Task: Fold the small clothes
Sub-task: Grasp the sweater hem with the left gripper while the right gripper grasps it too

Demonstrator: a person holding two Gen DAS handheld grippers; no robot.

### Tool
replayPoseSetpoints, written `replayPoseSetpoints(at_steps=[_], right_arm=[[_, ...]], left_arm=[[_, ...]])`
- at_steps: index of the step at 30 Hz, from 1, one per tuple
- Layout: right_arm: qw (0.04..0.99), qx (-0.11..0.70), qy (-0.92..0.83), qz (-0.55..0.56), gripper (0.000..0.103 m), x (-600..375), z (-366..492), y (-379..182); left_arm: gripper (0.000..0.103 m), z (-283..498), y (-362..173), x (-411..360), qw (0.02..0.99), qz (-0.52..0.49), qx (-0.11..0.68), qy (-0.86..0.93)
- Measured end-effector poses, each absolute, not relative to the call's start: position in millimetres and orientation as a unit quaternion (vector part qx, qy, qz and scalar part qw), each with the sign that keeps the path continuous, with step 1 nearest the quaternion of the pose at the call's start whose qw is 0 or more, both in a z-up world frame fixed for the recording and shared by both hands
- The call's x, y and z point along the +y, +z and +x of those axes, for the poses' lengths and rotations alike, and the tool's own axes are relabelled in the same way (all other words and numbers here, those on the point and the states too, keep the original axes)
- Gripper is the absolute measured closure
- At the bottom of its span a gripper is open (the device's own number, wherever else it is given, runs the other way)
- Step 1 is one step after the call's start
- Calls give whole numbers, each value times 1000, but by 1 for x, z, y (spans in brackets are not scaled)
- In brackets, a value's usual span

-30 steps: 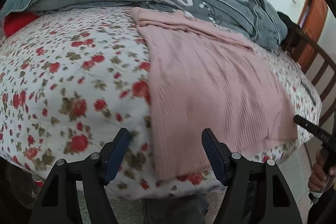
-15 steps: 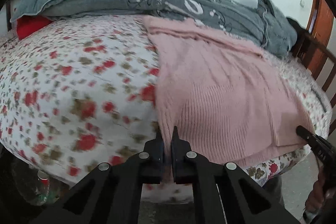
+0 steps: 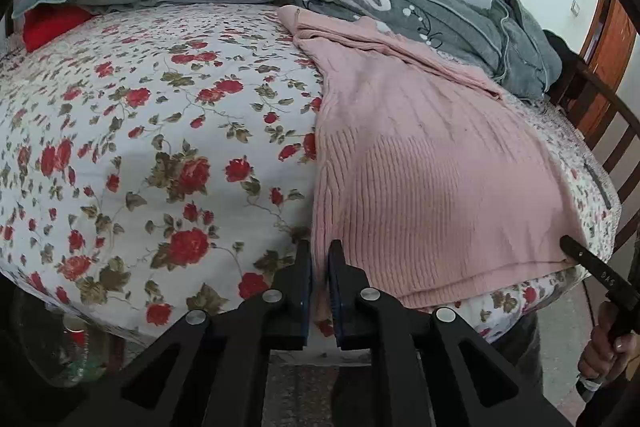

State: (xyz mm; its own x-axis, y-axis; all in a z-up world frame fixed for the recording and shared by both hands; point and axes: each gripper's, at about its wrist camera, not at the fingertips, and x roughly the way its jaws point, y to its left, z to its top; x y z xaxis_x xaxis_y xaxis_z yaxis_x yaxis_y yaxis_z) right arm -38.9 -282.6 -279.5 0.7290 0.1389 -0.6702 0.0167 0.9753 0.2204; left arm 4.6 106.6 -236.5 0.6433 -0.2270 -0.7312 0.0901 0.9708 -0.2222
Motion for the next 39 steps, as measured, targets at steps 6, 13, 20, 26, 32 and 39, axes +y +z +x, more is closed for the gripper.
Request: replayPoseSetpoints(at_steps=[6,13,20,26,32,39], right_arm=[[926,368,33,76,83,-275,-42,-276],[917,373,30,138,83,-291,-37,-281],[906,397,51,141,86,-296,-33,-277],[901,397,69,161,86,-299,-39,-275],[901,395,70,163,97,-299,-42,-271],[911,357,86,187,98,-314,-51,-231]], left_arm=[[66,5,-237,107,903,-95,408,-94],[72,5,-238,95,904,-75,412,-89],[96,5,-233,98,895,-92,425,-99],[96,8,-224,111,884,-136,431,-117],[96,5,-215,114,887,-146,420,-122],[96,9,-184,125,889,-188,391,-144]])
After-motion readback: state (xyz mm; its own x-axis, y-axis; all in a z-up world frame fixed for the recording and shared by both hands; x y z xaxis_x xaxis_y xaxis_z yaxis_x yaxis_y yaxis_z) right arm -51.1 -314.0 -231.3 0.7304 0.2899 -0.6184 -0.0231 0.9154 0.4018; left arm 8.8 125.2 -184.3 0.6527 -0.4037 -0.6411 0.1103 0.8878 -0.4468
